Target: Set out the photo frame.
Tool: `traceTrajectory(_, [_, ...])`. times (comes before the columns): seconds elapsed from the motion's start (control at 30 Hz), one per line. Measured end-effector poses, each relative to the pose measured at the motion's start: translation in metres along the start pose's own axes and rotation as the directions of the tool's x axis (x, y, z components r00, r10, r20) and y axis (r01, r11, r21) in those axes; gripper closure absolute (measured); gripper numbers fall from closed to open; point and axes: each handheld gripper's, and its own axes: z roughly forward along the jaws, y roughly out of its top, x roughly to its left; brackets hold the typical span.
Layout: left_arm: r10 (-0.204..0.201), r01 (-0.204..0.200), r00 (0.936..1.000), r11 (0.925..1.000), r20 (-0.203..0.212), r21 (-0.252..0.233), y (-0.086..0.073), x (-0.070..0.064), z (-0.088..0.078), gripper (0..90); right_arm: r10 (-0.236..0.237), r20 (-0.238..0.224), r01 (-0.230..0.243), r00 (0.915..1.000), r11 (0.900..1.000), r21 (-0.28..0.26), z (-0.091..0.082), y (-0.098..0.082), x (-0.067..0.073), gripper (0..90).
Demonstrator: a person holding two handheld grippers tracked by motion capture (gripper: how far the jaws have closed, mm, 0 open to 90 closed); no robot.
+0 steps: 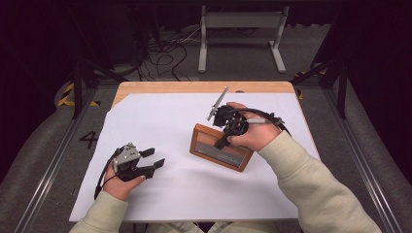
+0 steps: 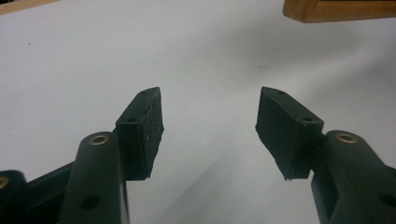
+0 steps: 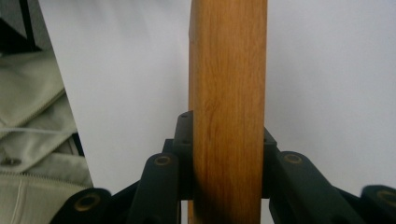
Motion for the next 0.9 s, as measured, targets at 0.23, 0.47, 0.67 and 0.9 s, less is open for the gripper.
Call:
traceTrajectory(0.23, [-0.005,0.005,0.9999,1.0000,-0.011,0.004,-0.002,0.000,-0.003,41.3,-0.108,-0.025,0.109,0.9939,0.993,0.055,0.003,0.005,-0.010,71.9])
traceTrajectory(0.47, [-0.005,0.005,0.9999,1.0000,-0.012,0.006,-0.003,0.001,-0.002,41.2,-0.206,-0.052,0.210,0.9772,0.972,0.109,0.019,0.010,-0.025,71.9])
traceTrajectory(0.67, [0.002,-0.002,0.9999,1.0000,-0.012,0.004,-0.002,0.002,-0.002,41.2,-0.235,-0.068,0.242,0.9697,0.958,0.153,0.036,0.012,-0.031,71.9])
traceTrajectory(0.9, [-0.004,0.004,1.0000,1.0000,-0.007,0.004,-0.002,0.001,-0.001,41.2,-0.248,-0.094,0.260,0.9643,0.952,0.161,0.050,0.014,-0.035,71.7])
